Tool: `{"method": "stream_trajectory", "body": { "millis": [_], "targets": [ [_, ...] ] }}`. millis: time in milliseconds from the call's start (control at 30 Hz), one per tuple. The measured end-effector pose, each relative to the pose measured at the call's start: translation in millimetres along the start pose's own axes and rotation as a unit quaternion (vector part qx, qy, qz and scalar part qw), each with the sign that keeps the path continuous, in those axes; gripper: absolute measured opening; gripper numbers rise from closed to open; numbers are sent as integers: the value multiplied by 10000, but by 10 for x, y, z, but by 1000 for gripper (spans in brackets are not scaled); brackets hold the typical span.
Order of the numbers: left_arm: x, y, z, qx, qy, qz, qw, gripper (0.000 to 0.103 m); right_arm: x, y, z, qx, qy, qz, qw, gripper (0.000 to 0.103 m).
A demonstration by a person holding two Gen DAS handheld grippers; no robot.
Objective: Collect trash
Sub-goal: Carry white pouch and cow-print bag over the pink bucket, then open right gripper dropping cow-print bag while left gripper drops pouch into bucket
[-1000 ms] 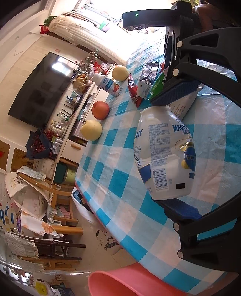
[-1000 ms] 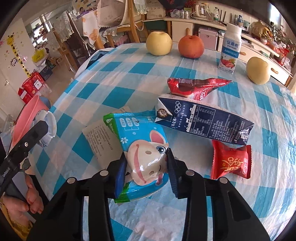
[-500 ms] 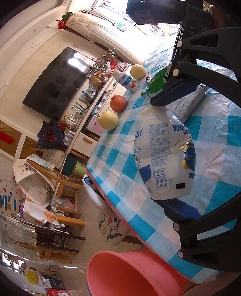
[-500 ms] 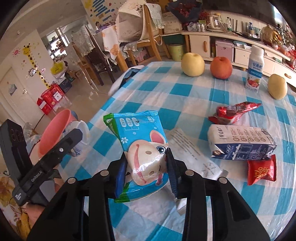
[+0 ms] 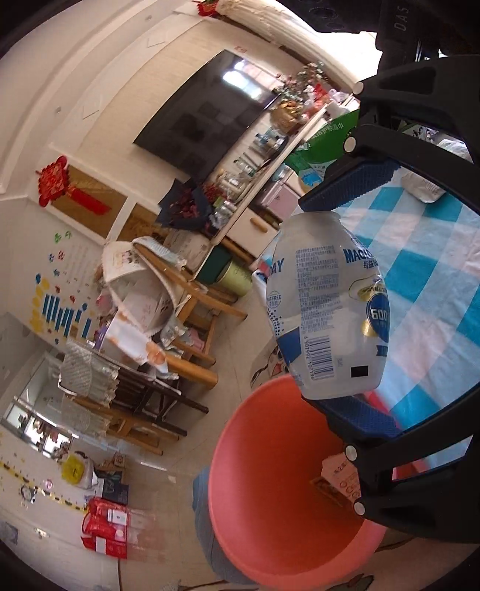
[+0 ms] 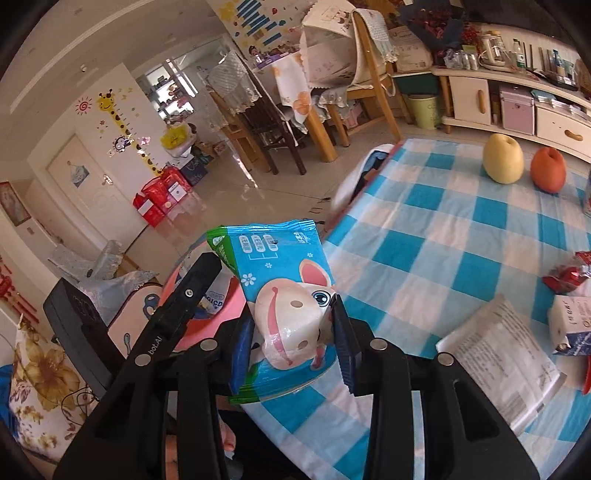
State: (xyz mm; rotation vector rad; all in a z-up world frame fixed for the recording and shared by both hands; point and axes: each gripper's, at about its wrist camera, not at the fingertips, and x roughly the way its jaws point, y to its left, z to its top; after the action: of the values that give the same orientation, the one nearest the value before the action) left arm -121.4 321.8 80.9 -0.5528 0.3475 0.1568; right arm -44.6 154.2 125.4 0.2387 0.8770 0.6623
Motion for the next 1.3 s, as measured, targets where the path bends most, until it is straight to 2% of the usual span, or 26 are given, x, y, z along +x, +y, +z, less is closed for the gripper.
{"method": "stream_trajectory", "body": {
  "millis": [200,300,500,600,667,700,767,867,933,1067,1300],
  "targets": [
    [9,475,225,-594,-309,672,9955,93,471,560,233,-332,195,422,9984,40],
    [8,813,317,-1055,-376,1047,9882,93,714,795,319,-532,249,541,9968,40],
    [19,1209,434,-1504,-403,1415,9776,93,1249,1052,444,-640,499,685,9943,41],
    [37,1300,467,-1496,-427,1616,9745,94,1453,1088,465,-609,608,631,9943,48],
    [56,1300,487,-1414,-418,1647,9753,94,1529,1103,470,-607,636,606,9943,60],
    [67,1296,493,-1370,-409,1697,9751,94,1528,1100,459,-585,602,563,9949,62],
    [88,1300,508,-1323,-410,1747,9748,95,1502,1072,447,-549,525,459,9961,73],
    [88,1253,498,-1245,-410,1763,9756,97,1377,1006,414,-503,355,305,9976,76],
    [115,1213,493,-1199,-396,1789,9757,98,1263,947,388,-474,221,128,9986,87],
    [114,1160,470,-1154,-405,1793,9762,99,1045,807,337,-449,62,-92,9989,89],
    [67,1054,432,-1008,-537,1545,9814,99,619,644,209,-650,-177,-619,9958,91]
  ]
}}
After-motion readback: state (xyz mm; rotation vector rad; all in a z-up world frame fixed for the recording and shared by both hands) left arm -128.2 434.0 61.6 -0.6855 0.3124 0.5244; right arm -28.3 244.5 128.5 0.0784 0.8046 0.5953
